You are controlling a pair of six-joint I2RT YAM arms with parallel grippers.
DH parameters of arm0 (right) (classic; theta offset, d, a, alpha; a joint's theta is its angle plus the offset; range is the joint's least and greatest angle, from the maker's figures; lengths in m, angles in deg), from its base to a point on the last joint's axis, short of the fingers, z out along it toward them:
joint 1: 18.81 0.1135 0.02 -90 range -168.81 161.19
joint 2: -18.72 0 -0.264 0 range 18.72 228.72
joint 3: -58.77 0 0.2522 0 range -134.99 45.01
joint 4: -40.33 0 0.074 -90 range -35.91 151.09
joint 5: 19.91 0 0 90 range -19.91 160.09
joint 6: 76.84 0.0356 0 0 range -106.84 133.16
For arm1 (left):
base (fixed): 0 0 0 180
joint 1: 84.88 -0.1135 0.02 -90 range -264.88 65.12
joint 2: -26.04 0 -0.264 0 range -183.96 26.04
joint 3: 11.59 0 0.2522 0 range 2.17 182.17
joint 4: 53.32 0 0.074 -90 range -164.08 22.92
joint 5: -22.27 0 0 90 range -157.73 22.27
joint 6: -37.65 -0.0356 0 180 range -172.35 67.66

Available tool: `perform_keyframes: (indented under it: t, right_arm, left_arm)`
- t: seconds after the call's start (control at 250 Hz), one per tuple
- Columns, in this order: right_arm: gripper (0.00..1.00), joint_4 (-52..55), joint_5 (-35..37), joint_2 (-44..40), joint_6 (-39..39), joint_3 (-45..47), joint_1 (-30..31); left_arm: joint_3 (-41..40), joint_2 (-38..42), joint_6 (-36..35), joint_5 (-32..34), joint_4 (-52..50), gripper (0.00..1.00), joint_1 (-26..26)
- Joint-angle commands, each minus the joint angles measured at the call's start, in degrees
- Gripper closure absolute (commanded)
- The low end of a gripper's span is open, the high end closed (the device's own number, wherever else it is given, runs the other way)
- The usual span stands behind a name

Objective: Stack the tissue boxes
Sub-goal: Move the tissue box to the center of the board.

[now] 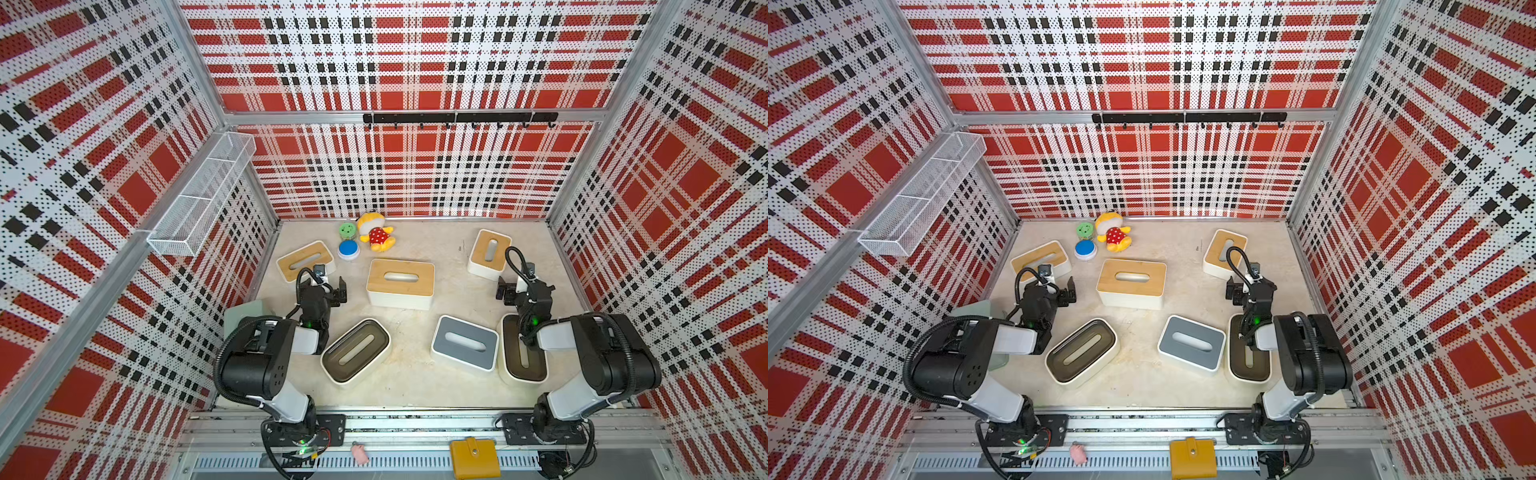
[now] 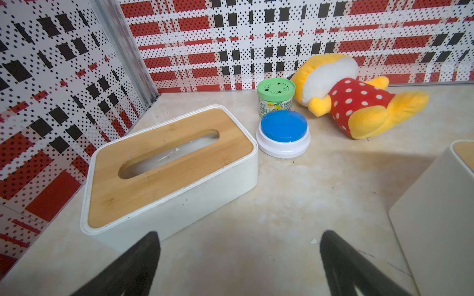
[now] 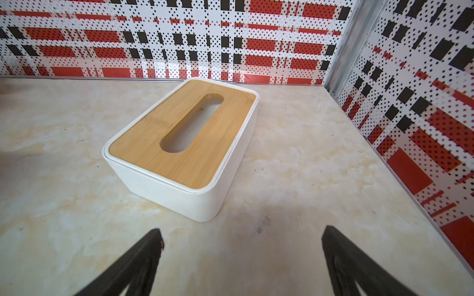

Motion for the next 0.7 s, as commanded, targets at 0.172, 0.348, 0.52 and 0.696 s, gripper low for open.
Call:
perform_keyframes:
  t: [0.172,0.348,0.52,0.696]
  right_arm:
    - [0.01,-1.9,-0.5,-0.6,-0.7,0.1,-0.4]
    - [0.01,-1.8,-0.5,-0.6,-0.7,0.2,-0.4]
    - [0.0,-1.8,-0.5,-0.6,-0.7,0.1,-0.4]
    - [0.01,-1.7,-0.5,-0.6,-0.7,0.0,-0.4]
  left_arm:
    - [0.9,1.1,-0.3,0.1,0.1,0.01,-0.1]
    - [0.9,1.1,-0.3,0.0,0.1,0.01,-0.1]
    - [0.9,1.1,-0.3,0.0,0.1,0.01,-0.1]
    - [1.0,1.1,-0.4,0.0,0.1,0.01,-0.1]
